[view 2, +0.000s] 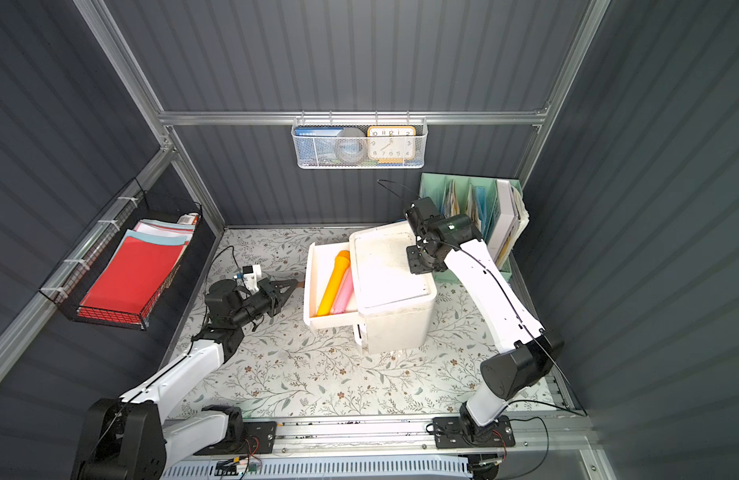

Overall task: Take the microphone out of the drawer
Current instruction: Open the drawer in the storage box.

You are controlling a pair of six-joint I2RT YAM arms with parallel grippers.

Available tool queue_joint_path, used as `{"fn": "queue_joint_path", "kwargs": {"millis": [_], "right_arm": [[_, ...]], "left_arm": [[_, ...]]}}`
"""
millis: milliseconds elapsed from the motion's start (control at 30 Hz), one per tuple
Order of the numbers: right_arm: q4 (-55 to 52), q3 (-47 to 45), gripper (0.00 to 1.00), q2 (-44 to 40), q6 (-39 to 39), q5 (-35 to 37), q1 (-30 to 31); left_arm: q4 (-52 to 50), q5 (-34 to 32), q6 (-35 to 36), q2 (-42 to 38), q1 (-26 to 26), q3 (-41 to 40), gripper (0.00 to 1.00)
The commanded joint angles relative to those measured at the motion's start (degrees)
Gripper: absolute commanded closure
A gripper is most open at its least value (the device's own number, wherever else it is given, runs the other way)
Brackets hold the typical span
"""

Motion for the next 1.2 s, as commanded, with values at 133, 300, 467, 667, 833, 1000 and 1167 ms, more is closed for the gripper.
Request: {"fn": "queue_joint_path", "kwargs": {"millis": [133,300,467,667,833,1000,1167], "right_arm": [[0.71,-1.28,1.0,-3.54,-0.15,10.36,-2.56],[2.55,-3.16,0.99,-3.62,0.11,7.88,-2.54],[4.01,-4.2,0.9,-3.35,0.28,6.05,-2.59],[6.24,-4.91,0.82,-3.57,0.63,3.33,-2.57],[7.42,-5.66,0.82,-3.5,1.16,1.27,-2.55],[7.96,-7.08,0.85,-3.94,1.65,0.35,-2.62],[8.67,-9.13,0.87,-5.12,2.06,0.24,-2.55]], "left_arm": [[-6.24,-4.24,4.01,-0.57,2.15,2.03,0.99],[-7.59,-2.99,6.22,0.15,2.16,3.74,0.64],[-19.57,-3.68,16.43,0.55,2.15,11.38,0.38],[-32.67,-6.01,29.97,2.49,2.06,24.19,0.36],[-42.65,-6.71,38.26,6.66,-0.4,35.56,0.35],[-51.92,-13.52,45.63,11.63,-6.7,47.26,0.36],[-58.72,-15.33,48.52,16.95,-10.31,54.7,0.4]]}}
